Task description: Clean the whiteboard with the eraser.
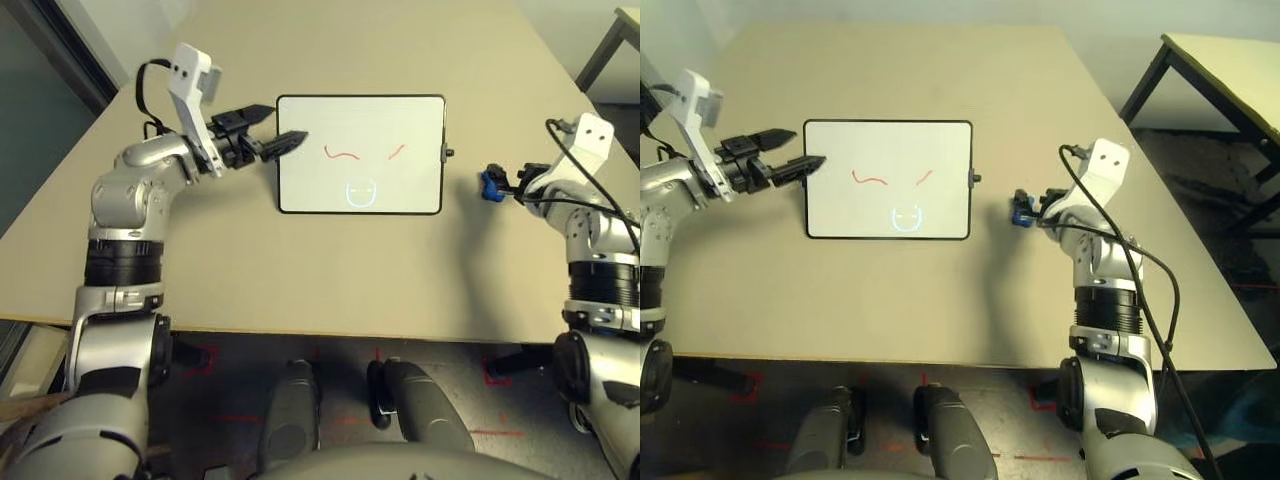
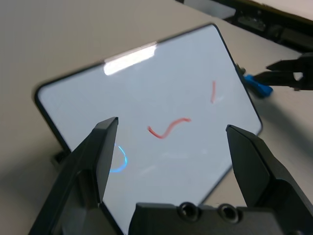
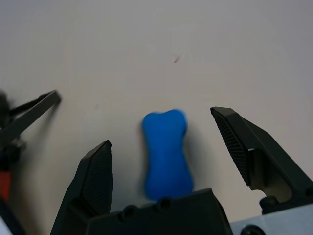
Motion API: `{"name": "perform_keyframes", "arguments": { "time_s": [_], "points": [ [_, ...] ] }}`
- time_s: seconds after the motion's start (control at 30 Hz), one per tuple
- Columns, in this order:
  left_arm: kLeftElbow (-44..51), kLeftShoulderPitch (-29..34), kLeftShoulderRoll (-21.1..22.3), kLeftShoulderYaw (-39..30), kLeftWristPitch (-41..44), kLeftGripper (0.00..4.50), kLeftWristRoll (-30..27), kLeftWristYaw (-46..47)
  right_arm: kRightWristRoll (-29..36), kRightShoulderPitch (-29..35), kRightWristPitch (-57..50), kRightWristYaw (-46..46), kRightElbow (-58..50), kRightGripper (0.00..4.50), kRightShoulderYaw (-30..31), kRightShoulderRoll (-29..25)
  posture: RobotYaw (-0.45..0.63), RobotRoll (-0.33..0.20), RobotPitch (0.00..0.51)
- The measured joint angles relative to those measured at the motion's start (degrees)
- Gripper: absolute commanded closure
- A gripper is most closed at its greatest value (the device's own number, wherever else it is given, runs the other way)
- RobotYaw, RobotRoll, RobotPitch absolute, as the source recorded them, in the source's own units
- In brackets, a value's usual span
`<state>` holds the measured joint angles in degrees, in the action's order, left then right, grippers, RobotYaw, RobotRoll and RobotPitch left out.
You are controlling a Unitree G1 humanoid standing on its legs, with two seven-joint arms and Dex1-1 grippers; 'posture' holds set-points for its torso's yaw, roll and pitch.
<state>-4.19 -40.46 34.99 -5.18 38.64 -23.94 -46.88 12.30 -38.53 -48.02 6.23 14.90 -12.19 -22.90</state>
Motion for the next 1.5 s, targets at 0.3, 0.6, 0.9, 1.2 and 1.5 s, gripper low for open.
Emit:
{"name": "perform_keyframes", "arguments": {
  "time_s": [0.3, 0.6, 0.9, 1.2, 1.5],
  "points": [
    [4.62, 3.08, -1.45, 0.84, 2.43, 0.00, -0.57, 1.51, -1.62, 0.08, 0.28, -0.37, 2.94, 0.18, 0.14, 0.78, 0.01, 0.000, 0.122],
    [6.23, 3.28, -2.27, 1.06, 3.10, 0.00, -0.83, 2.35, -2.07, 0.10, 3.47, -2.13, 7.23, 2.89, -0.88, 1.58, 0.01, 0.000, 0.122],
    [6.17, 3.10, -2.27, 1.28, 3.15, 0.00, -0.84, 2.21, -1.83, 0.10, 4.66, -4.16, 7.60, 3.65, -2.80, 2.51, -0.01, 0.000, 0.112],
    [4.03, 1.54, -2.34, 1.98, 2.55, 0.00, -0.54, 1.29, -2.05, -1.57, 4.31, -2.49, -2.76, 3.65, -0.57, 2.10, -0.03, 0.000, 0.103],
    [2.80, 0.60, -2.52, 3.33, 1.84, 0.00, -0.37, 0.43, -1.00, -3.91, 0.15, 5.34, -18.50, 3.67, 12.82, 7.14, -0.03, 0.000, 0.108]
  ]
}}
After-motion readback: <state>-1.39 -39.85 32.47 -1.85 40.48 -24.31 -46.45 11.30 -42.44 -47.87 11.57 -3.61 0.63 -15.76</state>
